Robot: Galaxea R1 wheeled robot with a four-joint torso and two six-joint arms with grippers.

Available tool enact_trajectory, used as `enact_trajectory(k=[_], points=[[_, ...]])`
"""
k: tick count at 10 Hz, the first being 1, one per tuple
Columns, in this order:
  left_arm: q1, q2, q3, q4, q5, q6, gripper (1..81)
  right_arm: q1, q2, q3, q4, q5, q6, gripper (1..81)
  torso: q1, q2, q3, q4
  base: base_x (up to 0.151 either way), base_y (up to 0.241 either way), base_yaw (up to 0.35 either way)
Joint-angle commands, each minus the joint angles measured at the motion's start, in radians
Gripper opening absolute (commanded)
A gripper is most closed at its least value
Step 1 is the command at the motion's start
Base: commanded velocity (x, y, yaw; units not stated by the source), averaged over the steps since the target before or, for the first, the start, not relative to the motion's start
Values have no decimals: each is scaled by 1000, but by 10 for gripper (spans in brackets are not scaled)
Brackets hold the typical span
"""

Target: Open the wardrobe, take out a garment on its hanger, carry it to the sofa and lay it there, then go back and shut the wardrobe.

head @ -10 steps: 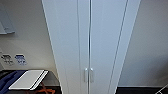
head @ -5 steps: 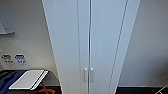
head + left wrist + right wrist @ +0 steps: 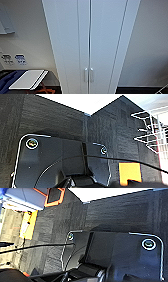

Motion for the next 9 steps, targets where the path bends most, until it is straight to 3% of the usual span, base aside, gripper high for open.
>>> enact_trajectory(k=[1,5,9], points=[[-232,-215,269,50,52,16,811,235,-170,281,-14,-37,-8,811,0,0,0,0,0,0,0],[-445,-306,427,90,99,16,811,480,-214,442,1,-50,3,811,0,0,-1,0,0,0,0],[-665,-272,422,83,199,11,811,674,-178,421,50,-128,12,811,1,1,-2,0,0,0,0]])
